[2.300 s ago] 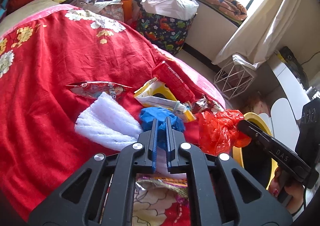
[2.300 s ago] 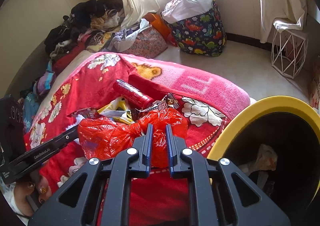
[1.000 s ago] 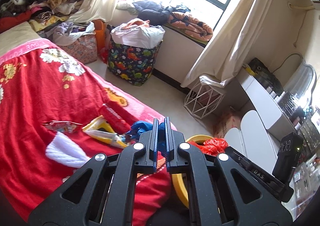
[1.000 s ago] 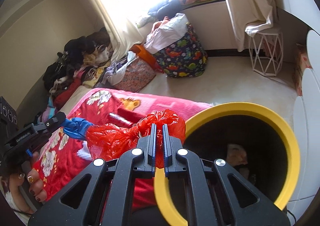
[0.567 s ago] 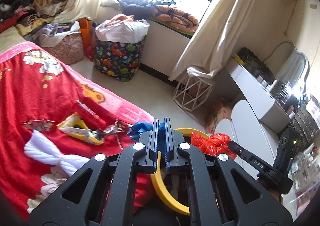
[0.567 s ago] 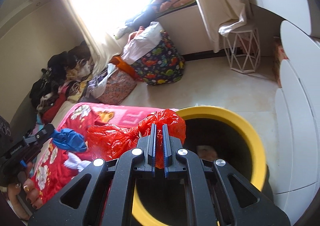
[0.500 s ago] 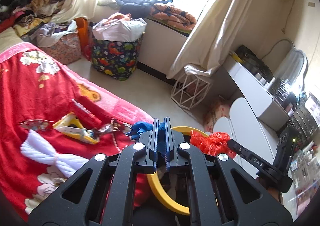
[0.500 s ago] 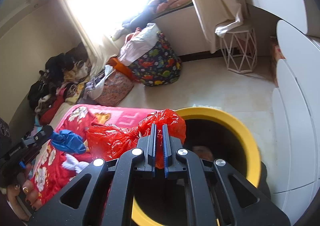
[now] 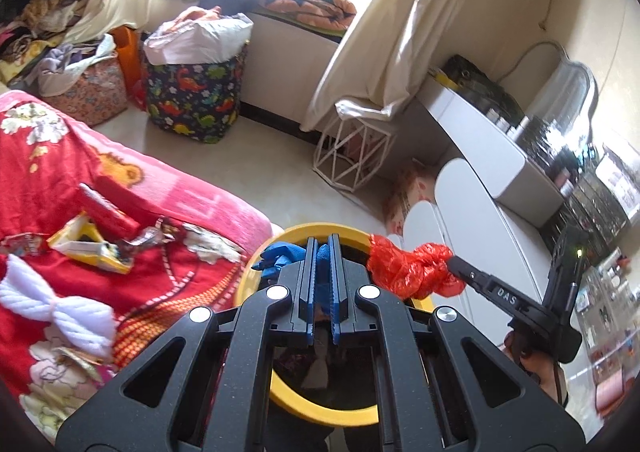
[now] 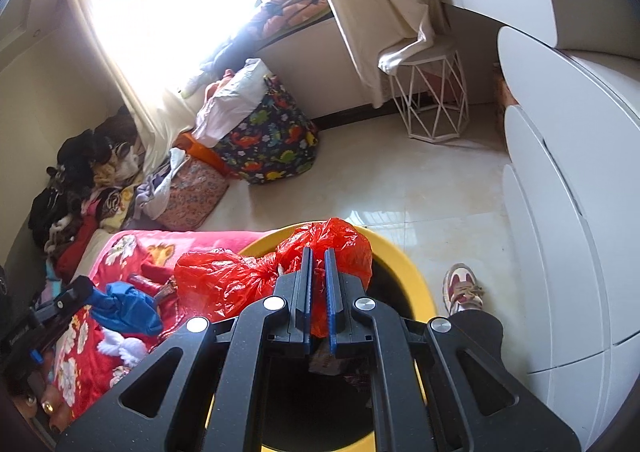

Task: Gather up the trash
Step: 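Carry the red bag and blue cloth over the yellow bin with both tools, then open both tools to drop the red bag and blue cloth into the bin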

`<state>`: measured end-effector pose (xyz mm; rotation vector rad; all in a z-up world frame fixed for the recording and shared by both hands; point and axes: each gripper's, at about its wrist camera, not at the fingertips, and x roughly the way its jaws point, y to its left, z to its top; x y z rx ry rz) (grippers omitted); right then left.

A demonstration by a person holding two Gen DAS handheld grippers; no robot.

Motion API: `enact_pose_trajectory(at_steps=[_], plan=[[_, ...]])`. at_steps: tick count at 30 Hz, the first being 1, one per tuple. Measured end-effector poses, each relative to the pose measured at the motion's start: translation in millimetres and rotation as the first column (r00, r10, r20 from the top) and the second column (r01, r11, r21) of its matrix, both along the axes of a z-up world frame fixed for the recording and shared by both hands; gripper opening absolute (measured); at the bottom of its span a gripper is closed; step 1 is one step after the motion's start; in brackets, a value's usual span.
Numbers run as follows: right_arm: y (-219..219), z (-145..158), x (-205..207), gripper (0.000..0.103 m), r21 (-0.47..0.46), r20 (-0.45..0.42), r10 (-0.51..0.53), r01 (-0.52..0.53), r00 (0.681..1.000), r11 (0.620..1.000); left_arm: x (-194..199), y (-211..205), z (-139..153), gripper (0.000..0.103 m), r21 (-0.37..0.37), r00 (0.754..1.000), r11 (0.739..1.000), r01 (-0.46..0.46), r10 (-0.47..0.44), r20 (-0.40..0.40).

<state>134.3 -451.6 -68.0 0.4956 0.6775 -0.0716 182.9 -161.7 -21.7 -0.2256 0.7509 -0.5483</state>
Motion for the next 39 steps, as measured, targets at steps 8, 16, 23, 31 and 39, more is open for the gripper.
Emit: enact_pose_trajectory(at_steps=[8,16,23,31,39], plan=[[-8.5,-4.6,-5.4,0.006,-0.037,-0.016,-0.03,0.03,0.999,0.999,-6.0,-32.5,-17.1,0.002,0.029,0.997,0.997,0.07,-0.069,-0.029],[-15.2,-13.6,-6.4,0.006,-0.047,-0.035,-0.04,0.038,0.999,0.998,-10.7,-53.0,-39.2,0.002,0.058,0.989,0.99,0.128,-0.123,-0.078],[-14.3,-17.3,-3.4,0.015,-0.006,-0.048,-0.012,0.012,0.999,1.0,-14.4,-57.8,-45.4,0.039,0.072,0.987,0.988,0.134,-0.127,-0.098],[-3.3,-15.3,-1.0,0.039,0.015,-0.046,0.014,-0.013,0.999,1.0,-15.2,-32.8,-41.6,0.078,0.095,0.998,0.995,0.027,-0.021,-0.061],[26.7,-7.4,0.6,0.05,0.016,-0.016,0.087,-0.087,0.996,0.996,-14.3,-0.5,-32.2,0.092,0.122,0.997,0.989,-0.08,0.082,-0.011]])
